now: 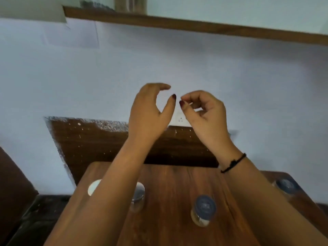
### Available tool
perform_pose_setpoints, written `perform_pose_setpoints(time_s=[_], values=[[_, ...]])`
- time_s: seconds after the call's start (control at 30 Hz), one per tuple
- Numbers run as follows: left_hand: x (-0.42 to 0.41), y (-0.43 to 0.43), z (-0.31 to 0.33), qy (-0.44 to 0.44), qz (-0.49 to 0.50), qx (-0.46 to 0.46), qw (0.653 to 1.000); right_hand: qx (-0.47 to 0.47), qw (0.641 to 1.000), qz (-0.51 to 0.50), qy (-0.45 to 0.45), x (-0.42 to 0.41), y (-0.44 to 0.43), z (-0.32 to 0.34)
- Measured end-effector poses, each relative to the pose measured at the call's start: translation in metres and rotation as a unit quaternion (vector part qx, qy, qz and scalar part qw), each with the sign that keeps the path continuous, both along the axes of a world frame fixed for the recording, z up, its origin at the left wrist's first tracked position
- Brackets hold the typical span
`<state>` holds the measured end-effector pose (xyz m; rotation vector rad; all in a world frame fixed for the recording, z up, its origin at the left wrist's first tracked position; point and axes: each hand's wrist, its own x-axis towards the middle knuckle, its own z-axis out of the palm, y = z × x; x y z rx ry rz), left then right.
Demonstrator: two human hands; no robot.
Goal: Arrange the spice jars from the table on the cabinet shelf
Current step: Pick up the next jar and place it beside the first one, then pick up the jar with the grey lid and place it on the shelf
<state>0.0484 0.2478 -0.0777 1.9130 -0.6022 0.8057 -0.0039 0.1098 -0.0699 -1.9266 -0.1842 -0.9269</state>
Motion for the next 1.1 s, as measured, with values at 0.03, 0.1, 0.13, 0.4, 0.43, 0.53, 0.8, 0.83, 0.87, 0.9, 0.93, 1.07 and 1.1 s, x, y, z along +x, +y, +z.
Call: perform_pose_setpoints(time_s=[0.03,0.1,0.13,0.4,0.43,0.53,0.8,0.83,0.87,0.9,0.93,1.07,1.1], values=[[-0.005,-0.007,-0.019,0.024,-0.015,0.001,1.0,0.008,1.0,-0.007,0.019,-0.008,-0.008,-0.017],[-0.014,-0.022,-0.059,0.074,-0.044,0.013,0.996,0.025,0.998,-0.016,0.052,-0.023,-0.025,-0.051],[-0.019,-0.028,-0.08,0.096,-0.057,0.024,0.993,0.032,0.997,-0.022,0.07,-0.03,-0.034,-0.068],[-0.056,-0.069,-0.231,0.299,-0.162,0.099,0.935,0.025,0.966,-0.098,0.238,-0.082,-0.092,-0.201],[-0.061,-0.072,-0.246,0.316,-0.171,0.113,0.926,0.025,0.958,-0.104,0.268,-0.087,-0.097,-0.215],[-0.071,-0.084,-0.281,0.372,-0.189,0.159,0.895,0.028,0.931,-0.087,0.352,-0.098,-0.109,-0.255],[-0.064,-0.109,-0.321,0.441,-0.243,0.219,0.835,0.035,0.879,-0.053,0.473,-0.099,-0.124,-0.318],[-0.063,-0.113,-0.324,0.447,-0.247,0.217,0.832,0.027,0.875,-0.04,0.482,-0.098,-0.124,-0.32],[-0.061,-0.116,-0.328,0.451,-0.25,0.21,0.831,0.023,0.871,-0.029,0.489,-0.096,-0.126,-0.322],[-0.061,-0.12,-0.332,0.461,-0.251,0.202,0.826,0.022,0.868,-0.024,0.496,-0.094,-0.126,-0.324],[-0.061,-0.122,-0.336,0.471,-0.249,0.191,0.825,0.025,0.865,-0.025,0.5,-0.092,-0.127,-0.327],[-0.063,-0.124,-0.35,0.479,-0.228,0.166,0.831,0.065,0.861,-0.043,0.502,-0.088,-0.13,-0.331],[-0.063,-0.123,-0.352,0.478,-0.225,0.161,0.833,0.076,0.861,-0.04,0.502,-0.089,-0.13,-0.328]])
